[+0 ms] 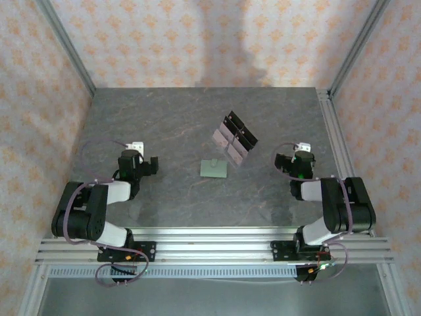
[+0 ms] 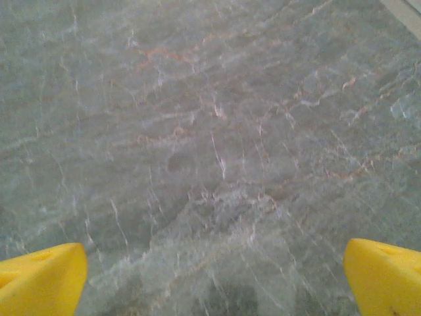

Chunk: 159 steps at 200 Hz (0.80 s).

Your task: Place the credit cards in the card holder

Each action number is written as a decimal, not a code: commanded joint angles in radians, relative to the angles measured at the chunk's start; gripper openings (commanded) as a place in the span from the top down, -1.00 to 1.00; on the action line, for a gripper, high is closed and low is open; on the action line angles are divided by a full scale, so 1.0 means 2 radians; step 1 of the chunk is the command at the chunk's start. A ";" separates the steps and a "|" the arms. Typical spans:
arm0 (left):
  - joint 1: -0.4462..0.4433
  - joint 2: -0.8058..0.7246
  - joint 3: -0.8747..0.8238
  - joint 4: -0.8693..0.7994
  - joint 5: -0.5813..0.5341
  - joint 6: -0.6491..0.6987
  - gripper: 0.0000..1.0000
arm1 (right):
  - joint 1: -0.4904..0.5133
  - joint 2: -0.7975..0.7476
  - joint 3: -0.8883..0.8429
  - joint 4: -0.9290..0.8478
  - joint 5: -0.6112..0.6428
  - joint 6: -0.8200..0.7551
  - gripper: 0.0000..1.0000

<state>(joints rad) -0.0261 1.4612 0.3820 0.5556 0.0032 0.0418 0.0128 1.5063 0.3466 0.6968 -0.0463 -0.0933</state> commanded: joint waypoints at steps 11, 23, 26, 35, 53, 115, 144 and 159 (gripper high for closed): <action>-0.008 0.019 0.026 0.087 -0.044 -0.016 -0.99 | 0.007 0.023 0.022 0.097 0.030 0.018 -0.99; -0.008 0.019 0.026 0.087 -0.045 -0.015 -0.99 | 0.007 0.023 0.022 0.097 0.029 0.018 -0.99; -0.008 0.019 0.026 0.087 -0.044 -0.015 -0.99 | 0.007 0.023 0.022 0.097 0.030 0.018 -0.99; -0.008 0.019 0.026 0.086 -0.044 -0.015 -0.99 | 0.007 0.023 0.022 0.097 0.030 0.018 -0.99; -0.008 0.019 0.027 0.085 -0.042 -0.015 -0.99 | 0.007 0.023 0.022 0.096 0.035 0.020 -0.99; -0.008 0.019 0.028 0.083 -0.042 -0.016 -0.99 | 0.006 0.024 0.025 0.092 0.040 0.024 -0.99; -0.008 0.019 0.027 0.085 -0.042 -0.015 -0.99 | 0.005 0.024 0.026 0.091 0.037 0.025 -0.99; -0.008 0.018 0.025 0.087 -0.041 -0.015 -1.00 | 0.003 0.022 0.023 0.096 0.035 0.026 -0.99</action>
<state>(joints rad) -0.0330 1.4914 0.4129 0.6800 -0.0433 0.0238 0.0189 1.5425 0.3756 0.8433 0.0051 -0.0624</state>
